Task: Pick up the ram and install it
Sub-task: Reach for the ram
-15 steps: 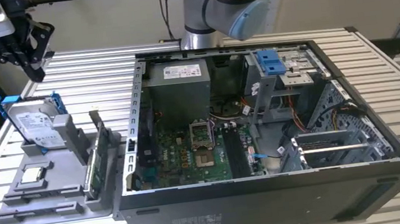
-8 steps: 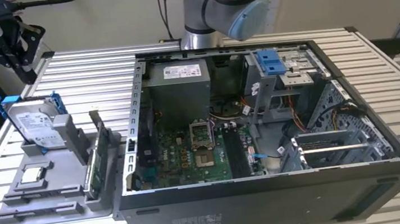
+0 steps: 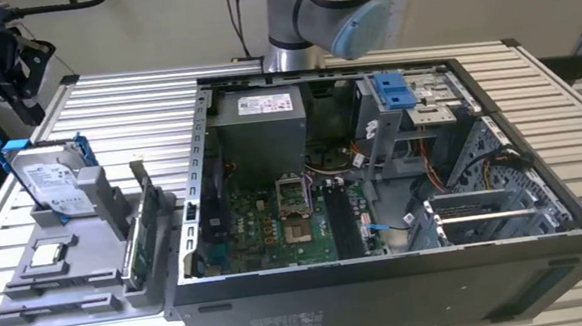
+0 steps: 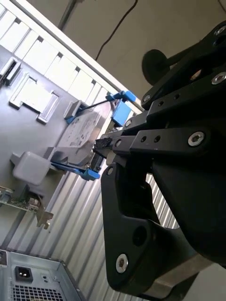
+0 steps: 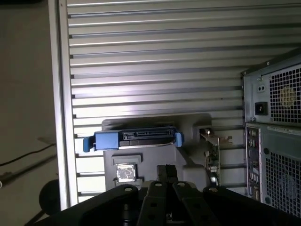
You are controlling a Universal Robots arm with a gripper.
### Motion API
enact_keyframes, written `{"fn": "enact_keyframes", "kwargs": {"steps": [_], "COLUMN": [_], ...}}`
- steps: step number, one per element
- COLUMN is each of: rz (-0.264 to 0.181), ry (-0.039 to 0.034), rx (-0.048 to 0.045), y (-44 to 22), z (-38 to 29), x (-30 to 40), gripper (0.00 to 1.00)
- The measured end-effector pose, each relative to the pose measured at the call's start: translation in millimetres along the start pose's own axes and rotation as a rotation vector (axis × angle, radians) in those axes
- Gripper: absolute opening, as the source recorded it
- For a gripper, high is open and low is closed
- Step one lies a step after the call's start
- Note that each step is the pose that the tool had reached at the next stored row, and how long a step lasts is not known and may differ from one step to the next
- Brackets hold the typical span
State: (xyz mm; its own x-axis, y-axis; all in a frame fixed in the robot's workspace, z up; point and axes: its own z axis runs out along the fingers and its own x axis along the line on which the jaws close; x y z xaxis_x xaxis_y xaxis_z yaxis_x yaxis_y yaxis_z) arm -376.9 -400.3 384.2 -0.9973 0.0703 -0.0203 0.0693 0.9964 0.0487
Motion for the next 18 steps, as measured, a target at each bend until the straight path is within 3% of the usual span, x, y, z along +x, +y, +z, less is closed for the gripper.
{"fn": "enact_keyframes", "kwargs": {"steps": [8,13,18], "rz": [-0.003,-0.003,-0.003], "ry": [0.0002,0.0004,0.0005], "rx": [0.0,-0.0001,0.0], "y": [-0.9,-1.0,-5.7], "z": [1.9,2.0,2.8], "x": [10.8,11.7,11.4], "gripper": [0.11,0.11,0.11]}}
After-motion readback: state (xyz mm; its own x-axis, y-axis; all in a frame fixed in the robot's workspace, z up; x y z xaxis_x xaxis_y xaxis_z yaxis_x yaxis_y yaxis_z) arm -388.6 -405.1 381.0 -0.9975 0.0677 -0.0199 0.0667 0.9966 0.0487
